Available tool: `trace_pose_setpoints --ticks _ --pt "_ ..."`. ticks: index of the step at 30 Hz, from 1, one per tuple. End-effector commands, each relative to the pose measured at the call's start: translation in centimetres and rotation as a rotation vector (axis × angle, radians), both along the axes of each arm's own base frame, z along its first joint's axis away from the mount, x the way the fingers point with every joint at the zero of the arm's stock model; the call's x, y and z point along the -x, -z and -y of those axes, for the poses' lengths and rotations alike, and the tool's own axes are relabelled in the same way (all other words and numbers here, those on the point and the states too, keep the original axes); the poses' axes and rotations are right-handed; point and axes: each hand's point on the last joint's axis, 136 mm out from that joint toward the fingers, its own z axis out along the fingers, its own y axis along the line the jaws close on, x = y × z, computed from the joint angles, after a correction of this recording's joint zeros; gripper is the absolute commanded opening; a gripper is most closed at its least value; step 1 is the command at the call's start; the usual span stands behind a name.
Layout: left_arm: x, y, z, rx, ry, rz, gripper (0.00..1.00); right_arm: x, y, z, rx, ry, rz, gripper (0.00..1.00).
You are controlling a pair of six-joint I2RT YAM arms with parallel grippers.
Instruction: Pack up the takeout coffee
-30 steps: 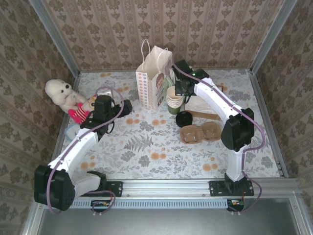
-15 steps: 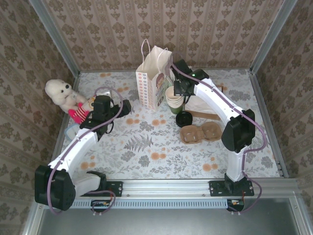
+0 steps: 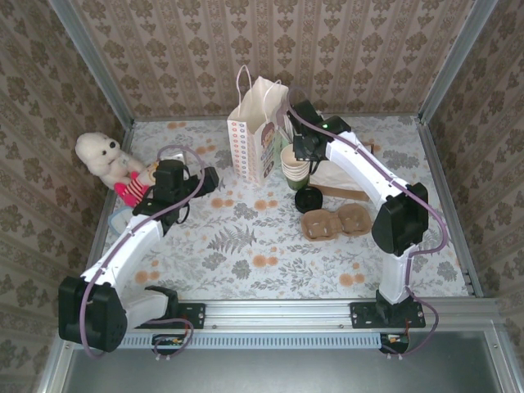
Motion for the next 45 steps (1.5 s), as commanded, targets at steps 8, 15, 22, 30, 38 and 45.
trace_pose_setpoints --ticks 8,15,22,30,38,45 --pt "-0.2 0.3 0.4 0.023 0.011 -0.024 1.00 0.1 1.7 1.1 0.024 0.041 -0.032 0.26" --pt "-0.3 0.4 0.6 0.022 0.021 -0.024 1.00 0.0 1.5 0.9 0.015 0.030 -0.019 0.12" --pt "-0.3 0.4 0.5 0.018 0.020 -0.030 1.00 -0.1 0.6 -0.2 -0.046 -0.005 0.006 0.00" --pt "-0.4 0.1 0.5 0.018 0.028 -0.017 1.00 0.2 -1.1 -1.2 -0.103 -0.051 0.029 0.00" --pt "-0.4 -0.2 1.6 0.046 0.086 -0.023 1.00 0.1 -3.8 -1.5 -0.150 -0.047 0.143 0.00" --pt "-0.4 -0.5 2.8 0.070 0.155 -0.022 1.00 0.3 -3.5 -2.0 -0.215 -0.061 0.125 0.00"
